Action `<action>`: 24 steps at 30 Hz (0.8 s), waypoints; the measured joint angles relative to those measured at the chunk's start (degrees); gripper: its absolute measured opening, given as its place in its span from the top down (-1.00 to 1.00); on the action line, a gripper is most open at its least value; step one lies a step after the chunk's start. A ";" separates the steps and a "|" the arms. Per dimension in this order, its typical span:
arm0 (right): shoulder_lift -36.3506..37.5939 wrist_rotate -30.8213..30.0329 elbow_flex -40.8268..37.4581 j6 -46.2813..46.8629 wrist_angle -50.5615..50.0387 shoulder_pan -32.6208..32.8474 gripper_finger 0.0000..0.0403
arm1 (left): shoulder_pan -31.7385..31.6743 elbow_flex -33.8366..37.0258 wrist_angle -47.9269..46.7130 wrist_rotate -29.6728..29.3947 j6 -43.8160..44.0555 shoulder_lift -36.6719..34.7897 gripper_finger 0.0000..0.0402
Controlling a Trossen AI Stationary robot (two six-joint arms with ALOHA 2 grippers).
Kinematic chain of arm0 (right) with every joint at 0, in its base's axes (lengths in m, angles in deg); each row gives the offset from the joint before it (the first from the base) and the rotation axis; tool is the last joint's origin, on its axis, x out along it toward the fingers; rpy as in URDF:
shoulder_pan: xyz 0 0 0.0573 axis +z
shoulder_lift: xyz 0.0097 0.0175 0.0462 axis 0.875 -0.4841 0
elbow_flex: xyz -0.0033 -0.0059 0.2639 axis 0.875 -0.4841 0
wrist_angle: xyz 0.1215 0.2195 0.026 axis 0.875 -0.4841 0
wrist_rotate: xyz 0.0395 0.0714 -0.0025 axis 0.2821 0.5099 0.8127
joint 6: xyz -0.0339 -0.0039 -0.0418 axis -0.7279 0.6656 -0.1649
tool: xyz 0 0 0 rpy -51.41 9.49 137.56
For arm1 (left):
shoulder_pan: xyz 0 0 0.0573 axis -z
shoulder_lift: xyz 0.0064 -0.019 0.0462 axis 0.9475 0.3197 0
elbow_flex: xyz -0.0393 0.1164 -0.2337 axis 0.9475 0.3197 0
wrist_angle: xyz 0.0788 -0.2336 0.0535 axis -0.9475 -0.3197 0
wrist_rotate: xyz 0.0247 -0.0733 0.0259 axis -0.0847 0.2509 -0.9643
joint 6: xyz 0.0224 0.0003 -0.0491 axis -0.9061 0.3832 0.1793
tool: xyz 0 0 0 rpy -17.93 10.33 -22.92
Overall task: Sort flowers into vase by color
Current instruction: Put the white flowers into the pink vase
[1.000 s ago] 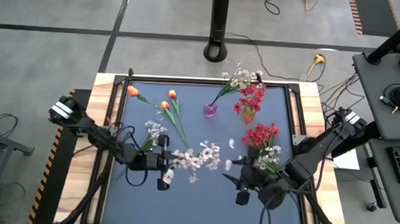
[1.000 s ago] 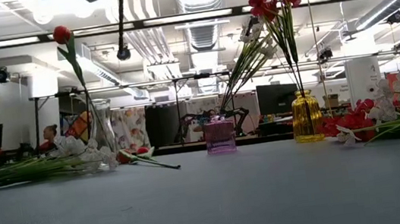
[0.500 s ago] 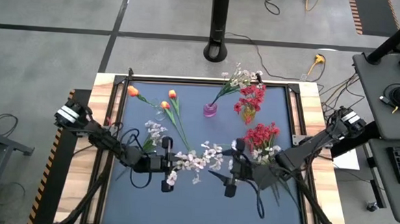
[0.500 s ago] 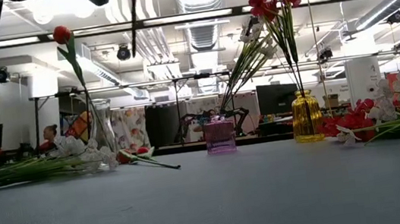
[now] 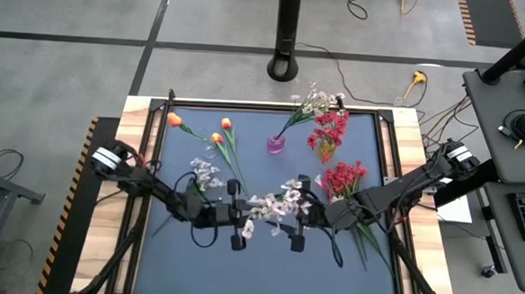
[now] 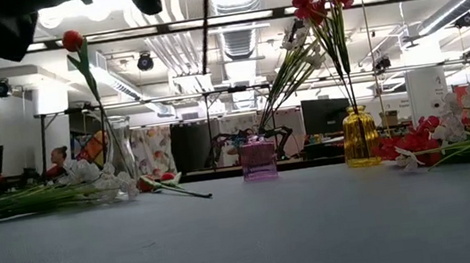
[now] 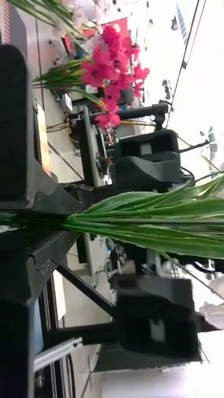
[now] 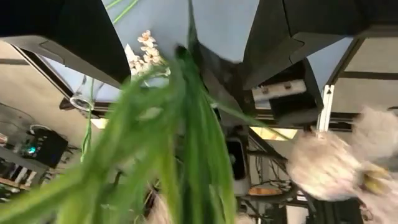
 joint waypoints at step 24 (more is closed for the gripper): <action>0.00 -0.02 0.00 -1.40 0.59 -0.26 0.11 | -1.14 -4.86 -0.11 0.02 0.50 4.09 0.93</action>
